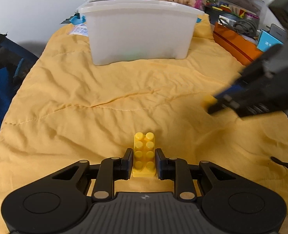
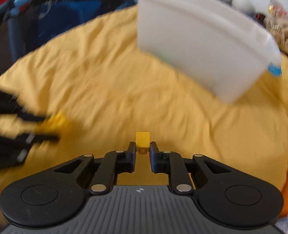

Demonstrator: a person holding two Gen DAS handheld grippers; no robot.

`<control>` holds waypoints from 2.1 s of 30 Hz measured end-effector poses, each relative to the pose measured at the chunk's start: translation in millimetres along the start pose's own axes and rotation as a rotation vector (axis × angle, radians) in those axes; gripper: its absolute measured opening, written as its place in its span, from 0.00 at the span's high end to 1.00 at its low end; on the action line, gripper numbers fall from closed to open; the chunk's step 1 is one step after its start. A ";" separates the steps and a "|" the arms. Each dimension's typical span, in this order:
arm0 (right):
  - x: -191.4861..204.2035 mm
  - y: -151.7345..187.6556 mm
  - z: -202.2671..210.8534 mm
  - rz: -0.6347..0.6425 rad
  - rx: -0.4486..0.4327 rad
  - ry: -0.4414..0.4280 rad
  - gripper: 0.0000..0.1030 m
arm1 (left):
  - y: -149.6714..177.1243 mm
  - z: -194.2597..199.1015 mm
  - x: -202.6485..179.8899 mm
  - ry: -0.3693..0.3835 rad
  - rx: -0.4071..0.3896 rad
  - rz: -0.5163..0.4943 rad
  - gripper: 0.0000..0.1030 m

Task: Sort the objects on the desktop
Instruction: 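Grasp the large yellow brick with the left tool while the right tool grasps the small yellow piece, then carry the yellow brick and small yellow piece with both tools over the white bin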

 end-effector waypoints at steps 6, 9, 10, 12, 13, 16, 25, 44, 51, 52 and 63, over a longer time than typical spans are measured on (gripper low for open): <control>8.5 21.0 -14.6 0.033 0.105 0.026 0.83 | -0.3 -0.2 -6.8 -0.002 0.001 -0.018 0.74; 4.6 4.0 -9.8 -0.026 0.002 0.046 0.71 | 1.4 -2.1 -7.9 -0.013 0.009 -0.029 0.73; 4.1 -0.9 -3.8 -0.041 -0.038 0.051 0.71 | 2.2 -2.2 -8.3 -0.018 0.011 -0.030 0.73; 5.4 -6.2 10.9 -0.051 -0.111 0.027 0.70 | 2.8 -2.6 -8.2 -0.021 0.011 -0.027 0.73; 4.7 -6.6 16.1 -0.055 -0.133 0.018 0.68 | 2.8 -2.9 -7.8 -0.022 0.012 -0.026 0.73; 1.7 4.7 21.5 -0.086 -0.140 0.018 0.67 | 2.0 -3.1 -7.6 -0.025 0.009 -0.020 0.73; -0.9 26.9 7.4 -0.182 -0.165 -0.009 0.67 | 4.2 -5.7 -7.6 -0.043 0.013 -0.026 0.73; -17.5 -3.1 42.1 -0.182 -0.277 0.011 0.83 | -65.3 51.9 -6.2 -0.058 -0.198 -0.016 0.74; -52.3 -42.5 81.5 -0.192 -0.394 0.095 0.83 | -133.2 80.5 -1.7 -0.047 -0.313 -0.041 0.74; -59.7 -50.4 85.7 -0.192 -0.408 0.107 0.83 | -145.1 81.5 1.1 -0.047 -0.324 -0.038 0.74; -125.4 -138.6 102.1 -0.193 -0.480 0.174 0.83 | -255.0 68.5 30.6 -0.115 -0.389 -0.088 0.74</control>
Point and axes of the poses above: each gripper's, at about its wrist camera, not at the fingertips, and z roughly against the way its jaws point, x to its left, y to its underside, the point moved 9 cm from there along -z, roughly the way its jaws point, and after that the axes turned 5 degrees about x, right-handed, at the moved point
